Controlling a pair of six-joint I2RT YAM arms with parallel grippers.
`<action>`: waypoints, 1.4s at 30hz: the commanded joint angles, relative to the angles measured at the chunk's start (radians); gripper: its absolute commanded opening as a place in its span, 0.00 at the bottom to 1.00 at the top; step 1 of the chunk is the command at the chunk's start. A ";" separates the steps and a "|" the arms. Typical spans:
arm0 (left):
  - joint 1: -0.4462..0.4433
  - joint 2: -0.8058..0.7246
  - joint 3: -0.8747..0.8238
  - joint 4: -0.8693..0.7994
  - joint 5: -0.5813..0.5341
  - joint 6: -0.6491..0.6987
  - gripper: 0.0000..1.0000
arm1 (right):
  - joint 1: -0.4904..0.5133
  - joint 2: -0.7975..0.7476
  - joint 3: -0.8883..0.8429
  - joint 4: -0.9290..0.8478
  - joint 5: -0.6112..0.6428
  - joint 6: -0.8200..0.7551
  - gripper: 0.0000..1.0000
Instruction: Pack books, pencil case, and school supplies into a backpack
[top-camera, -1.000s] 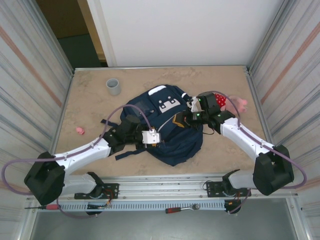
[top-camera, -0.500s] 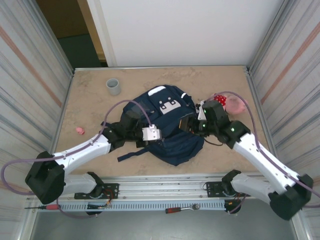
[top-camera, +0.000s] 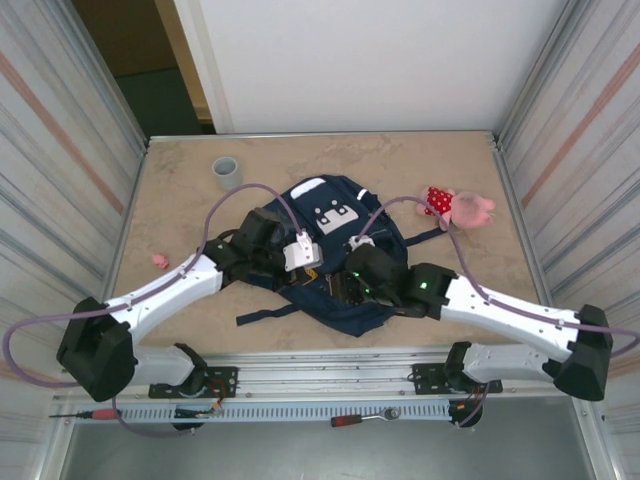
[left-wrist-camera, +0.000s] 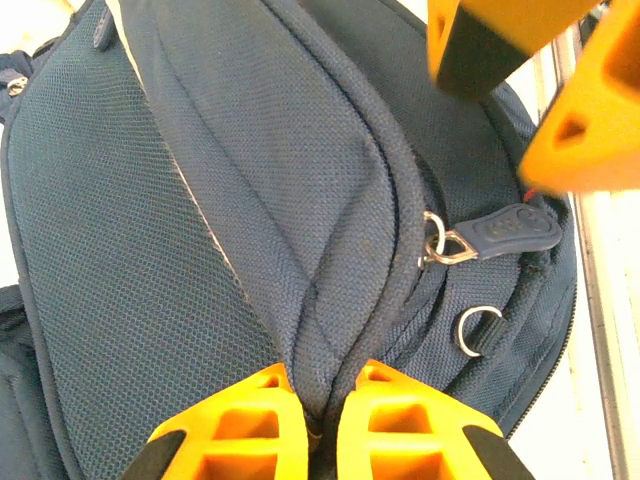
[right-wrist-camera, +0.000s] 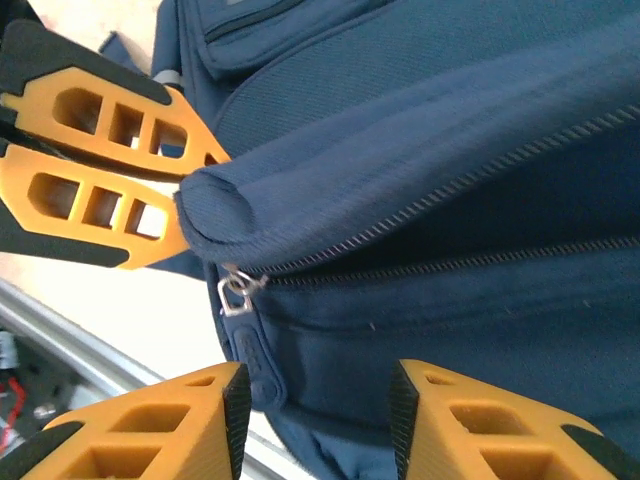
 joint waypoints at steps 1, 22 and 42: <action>0.009 0.003 0.046 -0.019 0.093 -0.073 0.02 | 0.031 0.043 0.058 0.057 0.090 -0.079 0.42; 0.036 -0.024 0.020 -0.012 0.061 -0.089 0.01 | 0.040 0.185 0.176 -0.179 0.265 -0.037 0.03; 0.074 -0.039 -0.012 -0.085 -0.092 0.034 0.00 | -0.315 0.031 0.113 -0.281 -0.261 -0.222 0.00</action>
